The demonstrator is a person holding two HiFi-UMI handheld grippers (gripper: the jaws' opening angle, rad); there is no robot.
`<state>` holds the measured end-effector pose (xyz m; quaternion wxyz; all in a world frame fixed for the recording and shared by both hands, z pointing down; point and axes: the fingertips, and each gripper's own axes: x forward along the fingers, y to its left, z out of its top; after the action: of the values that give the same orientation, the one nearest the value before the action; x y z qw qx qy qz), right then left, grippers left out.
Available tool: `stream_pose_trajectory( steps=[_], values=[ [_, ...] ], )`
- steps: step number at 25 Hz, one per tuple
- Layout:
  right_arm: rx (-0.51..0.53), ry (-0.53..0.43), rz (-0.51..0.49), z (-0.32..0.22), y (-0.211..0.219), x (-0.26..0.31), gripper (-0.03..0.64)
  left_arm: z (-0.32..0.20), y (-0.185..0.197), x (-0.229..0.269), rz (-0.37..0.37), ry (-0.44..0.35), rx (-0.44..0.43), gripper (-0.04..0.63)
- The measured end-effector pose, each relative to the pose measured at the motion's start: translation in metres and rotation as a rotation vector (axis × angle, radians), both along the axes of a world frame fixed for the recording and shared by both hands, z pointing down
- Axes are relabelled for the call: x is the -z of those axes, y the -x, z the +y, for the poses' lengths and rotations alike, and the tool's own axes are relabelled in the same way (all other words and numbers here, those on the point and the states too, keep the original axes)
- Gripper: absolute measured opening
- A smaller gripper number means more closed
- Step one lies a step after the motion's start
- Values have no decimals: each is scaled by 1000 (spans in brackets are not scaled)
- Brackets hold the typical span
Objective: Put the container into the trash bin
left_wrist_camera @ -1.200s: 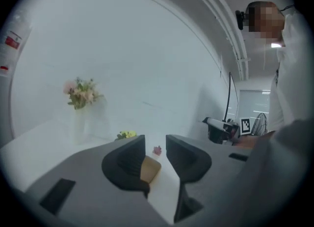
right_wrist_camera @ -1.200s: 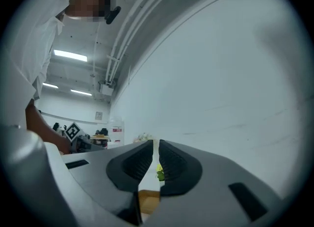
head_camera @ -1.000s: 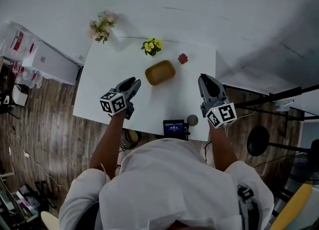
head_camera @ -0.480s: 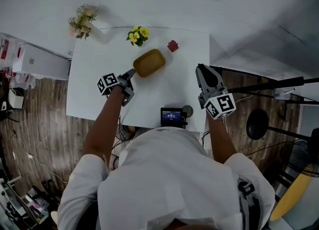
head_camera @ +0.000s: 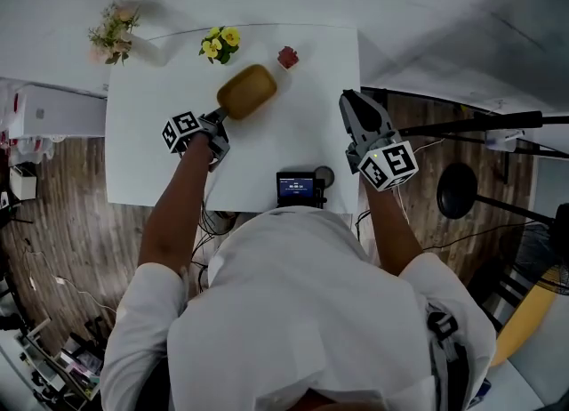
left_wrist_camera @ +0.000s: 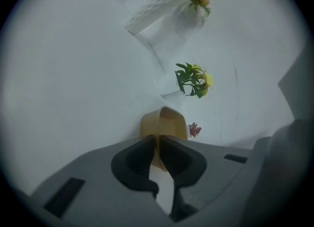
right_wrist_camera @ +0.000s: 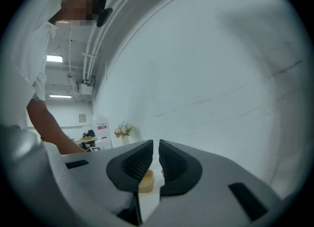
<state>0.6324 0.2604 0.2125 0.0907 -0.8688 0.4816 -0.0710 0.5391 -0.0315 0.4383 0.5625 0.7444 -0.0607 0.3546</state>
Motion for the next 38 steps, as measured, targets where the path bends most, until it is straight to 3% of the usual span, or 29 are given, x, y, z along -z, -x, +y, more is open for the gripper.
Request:
stream_pose_trajectory(
  steps=[8, 16, 20, 28, 38],
  values=[
    [58, -12, 20, -11, 7, 6, 58, 0, 13, 28, 87, -13, 37, 26],
    [168, -23, 98, -47, 31, 34, 58, -33, 68, 91, 231, -59, 141, 26],
    [251, -27, 122, -74, 52, 47, 60, -54, 121, 118, 264, -101, 237, 26],
    [484, -79, 166, -154, 116, 61, 59, -99, 247, 160, 363, -185, 514, 26],
    [779, -113, 162, -251, 241, 66, 58, -111, 430, 170, 397, -230, 824, 26]
  ],
)
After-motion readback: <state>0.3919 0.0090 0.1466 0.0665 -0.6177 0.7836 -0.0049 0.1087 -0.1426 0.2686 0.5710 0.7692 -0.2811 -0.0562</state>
